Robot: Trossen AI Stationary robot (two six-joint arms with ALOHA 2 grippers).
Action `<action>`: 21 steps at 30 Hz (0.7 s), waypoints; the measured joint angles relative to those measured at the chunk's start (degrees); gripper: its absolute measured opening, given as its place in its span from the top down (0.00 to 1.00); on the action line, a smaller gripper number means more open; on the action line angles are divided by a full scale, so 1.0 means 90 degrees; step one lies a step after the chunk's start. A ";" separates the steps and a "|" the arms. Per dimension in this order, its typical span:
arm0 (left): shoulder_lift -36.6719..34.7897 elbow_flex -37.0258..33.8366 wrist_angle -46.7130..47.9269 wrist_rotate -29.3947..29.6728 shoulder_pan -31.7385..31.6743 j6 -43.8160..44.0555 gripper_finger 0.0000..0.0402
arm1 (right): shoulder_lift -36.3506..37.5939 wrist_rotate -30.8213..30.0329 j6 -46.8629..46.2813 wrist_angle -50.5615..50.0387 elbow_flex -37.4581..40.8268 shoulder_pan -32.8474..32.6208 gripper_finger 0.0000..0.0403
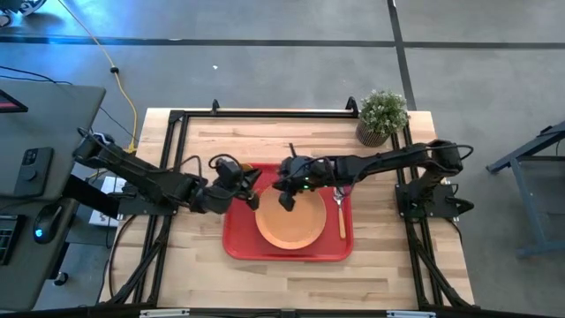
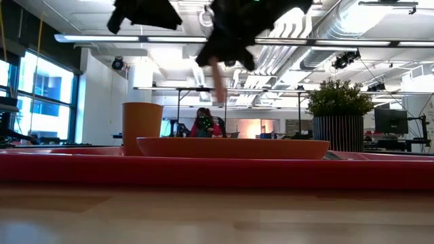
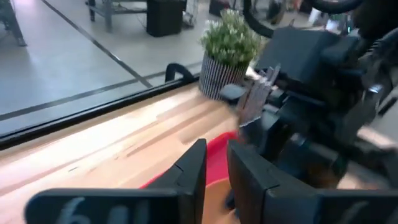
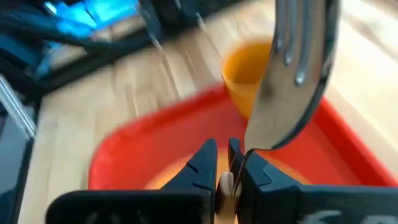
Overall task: Pick and place plate/cup/fork/spoon on tray
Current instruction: Put the orange fork on the red tray to the left of the orange spoon
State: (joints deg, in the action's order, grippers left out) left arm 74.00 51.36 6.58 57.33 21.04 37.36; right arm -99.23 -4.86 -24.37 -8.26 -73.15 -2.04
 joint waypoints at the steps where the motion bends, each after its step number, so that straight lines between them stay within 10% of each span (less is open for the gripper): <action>1: -0.0124 0.0002 0.0271 -0.0034 0.0013 0.0009 0.85 | 0.0146 -0.0004 -0.0128 -0.0261 0.0099 -0.0001 0.97; 7: -0.0956 -0.0198 0.2137 0.0626 0.0495 0.0743 0.80 | 0.1256 -0.0426 -0.1310 -0.0486 0.1451 -0.0112 0.98; 21: -0.1231 -0.1549 -0.0020 0.0671 0.0920 -0.0179 0.96 | 0.3569 0.0402 -0.3764 0.0396 0.5013 -0.0184 0.98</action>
State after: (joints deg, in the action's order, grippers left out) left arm 62.93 37.42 6.40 63.37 29.32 35.75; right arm -67.11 -1.25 -58.25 -4.69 -28.03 -3.69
